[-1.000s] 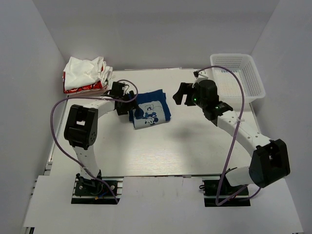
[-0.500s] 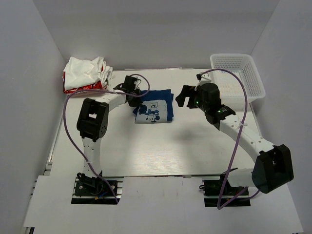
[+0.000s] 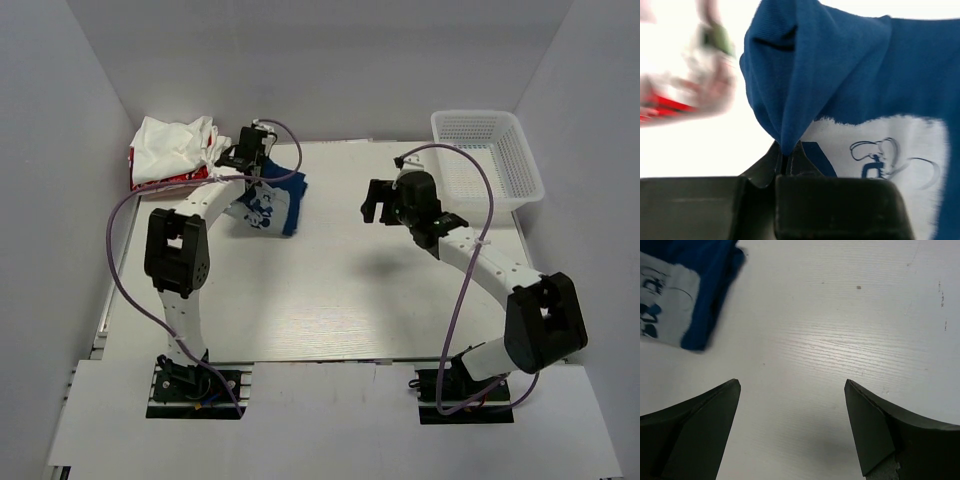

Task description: Fold and stack the t-shirts

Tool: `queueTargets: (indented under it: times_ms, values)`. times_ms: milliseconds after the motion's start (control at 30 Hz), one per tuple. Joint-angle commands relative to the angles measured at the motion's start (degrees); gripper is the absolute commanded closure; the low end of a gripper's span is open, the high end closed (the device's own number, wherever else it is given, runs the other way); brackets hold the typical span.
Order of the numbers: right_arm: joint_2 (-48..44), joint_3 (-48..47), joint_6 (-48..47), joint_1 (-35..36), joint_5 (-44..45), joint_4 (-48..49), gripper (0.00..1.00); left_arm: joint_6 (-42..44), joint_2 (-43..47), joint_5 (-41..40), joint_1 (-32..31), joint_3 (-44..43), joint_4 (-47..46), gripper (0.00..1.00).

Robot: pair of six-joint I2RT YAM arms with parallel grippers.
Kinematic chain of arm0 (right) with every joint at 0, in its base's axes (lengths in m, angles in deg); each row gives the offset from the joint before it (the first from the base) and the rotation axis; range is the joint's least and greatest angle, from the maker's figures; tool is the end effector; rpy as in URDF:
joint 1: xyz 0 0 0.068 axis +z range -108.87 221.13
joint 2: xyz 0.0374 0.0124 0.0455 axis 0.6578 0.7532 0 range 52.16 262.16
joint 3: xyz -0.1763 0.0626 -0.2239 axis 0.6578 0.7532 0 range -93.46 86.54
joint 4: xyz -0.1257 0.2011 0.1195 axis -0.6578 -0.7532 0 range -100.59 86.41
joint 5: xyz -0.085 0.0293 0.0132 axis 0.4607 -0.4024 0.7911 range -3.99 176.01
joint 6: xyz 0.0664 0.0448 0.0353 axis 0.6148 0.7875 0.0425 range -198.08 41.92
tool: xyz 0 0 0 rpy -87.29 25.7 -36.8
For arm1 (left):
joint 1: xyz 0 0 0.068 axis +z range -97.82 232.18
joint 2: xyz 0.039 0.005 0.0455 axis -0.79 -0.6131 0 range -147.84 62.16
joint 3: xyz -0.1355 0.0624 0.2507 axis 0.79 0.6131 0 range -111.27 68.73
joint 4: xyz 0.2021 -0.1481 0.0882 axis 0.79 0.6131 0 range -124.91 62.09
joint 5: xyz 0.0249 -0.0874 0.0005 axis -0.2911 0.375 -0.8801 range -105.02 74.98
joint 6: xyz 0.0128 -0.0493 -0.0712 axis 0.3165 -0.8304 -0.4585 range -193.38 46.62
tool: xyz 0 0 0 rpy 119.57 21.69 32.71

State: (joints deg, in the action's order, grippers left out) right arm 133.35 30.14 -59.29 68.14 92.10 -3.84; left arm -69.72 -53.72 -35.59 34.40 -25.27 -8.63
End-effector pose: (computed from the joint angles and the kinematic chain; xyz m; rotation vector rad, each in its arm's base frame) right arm 0.3290 0.1586 0.2797 -0.0768 2.0268 0.4028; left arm 0.4801 -0.1253 0.2221 0.2781 2.3483 0.3140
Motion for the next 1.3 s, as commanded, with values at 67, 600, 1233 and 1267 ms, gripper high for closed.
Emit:
queueTargets:
  times_ms: [67, 600, 1233, 1267]
  values:
    - [2.8, -4.0, -1.4, -0.5, 1.7, 0.3, 0.10, 15.4, 5.1, -8.2, 2.3, -7.8, -2.3, 1.00]
    - [12.0, -9.3, -1.2, -0.5, 2.6, -3.8, 0.10, 20.2, 0.5, -1.5, 11.1, -32.2, 2.7, 1.00]
    - [22.3, -18.0, -1.4, -0.3, 1.6, -9.0, 0.10, 16.4, -14.9, -1.8, 24.9, -36.8, -6.7, 1.00]
    - [22.8, -18.1, -1.5, -0.4, 1.7, -9.0, 0.10, 16.4, -14.4, -0.5, 25.5, -35.7, -8.9, 1.00]
